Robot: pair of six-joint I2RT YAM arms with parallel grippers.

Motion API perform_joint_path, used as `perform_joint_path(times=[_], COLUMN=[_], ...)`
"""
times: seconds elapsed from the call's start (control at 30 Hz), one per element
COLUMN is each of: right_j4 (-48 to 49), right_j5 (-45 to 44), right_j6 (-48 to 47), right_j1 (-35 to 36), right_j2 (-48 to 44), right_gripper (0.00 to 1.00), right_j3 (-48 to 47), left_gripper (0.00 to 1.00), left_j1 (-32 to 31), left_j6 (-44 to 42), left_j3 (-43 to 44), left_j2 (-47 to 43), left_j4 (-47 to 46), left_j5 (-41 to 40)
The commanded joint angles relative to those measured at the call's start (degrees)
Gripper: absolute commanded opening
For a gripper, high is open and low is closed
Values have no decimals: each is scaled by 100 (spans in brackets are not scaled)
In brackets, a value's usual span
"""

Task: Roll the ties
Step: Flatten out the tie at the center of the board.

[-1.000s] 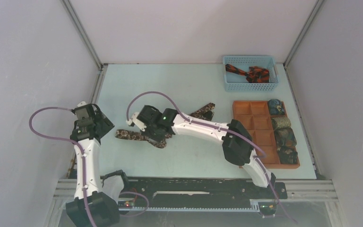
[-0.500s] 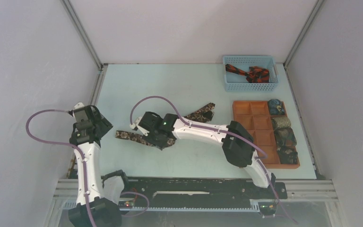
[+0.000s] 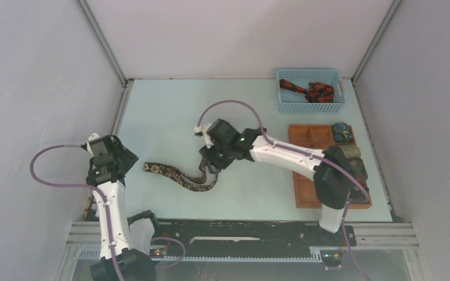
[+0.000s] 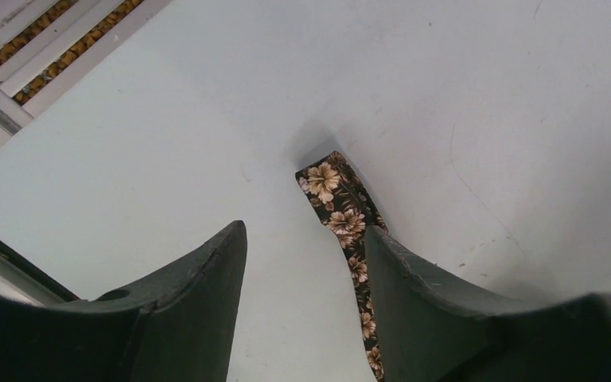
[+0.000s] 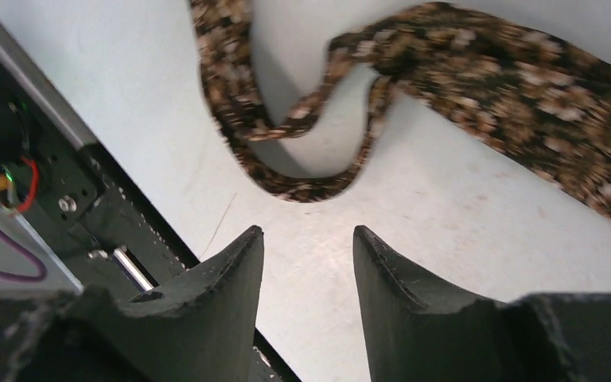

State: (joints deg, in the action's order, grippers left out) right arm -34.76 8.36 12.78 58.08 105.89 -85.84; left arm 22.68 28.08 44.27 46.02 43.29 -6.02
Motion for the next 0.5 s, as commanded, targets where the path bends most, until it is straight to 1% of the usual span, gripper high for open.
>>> perform_joint_path(times=[0.0,0.13,0.3,0.47], right_j4=[815,1025,1254,1426], right_j5=[315,652,832,1016], right_j6=[883,1201,1417,1698], right_j1=[-712,-1259,-1653,-1947], right_j2=[-663,-586,-91,388], right_gripper=[48,44,40,38], right_j3=[761,1079,1080,934], left_gripper=[61,59,59,58], left_j1=[14,-310,-1058,-1411], left_j6=[5,-121,-285,-456], left_j3=[20,95,247,293], left_j2=[-135,-39,131,398], left_j4=[-235,-219,-204,-197], left_j5=[332,339,181,431])
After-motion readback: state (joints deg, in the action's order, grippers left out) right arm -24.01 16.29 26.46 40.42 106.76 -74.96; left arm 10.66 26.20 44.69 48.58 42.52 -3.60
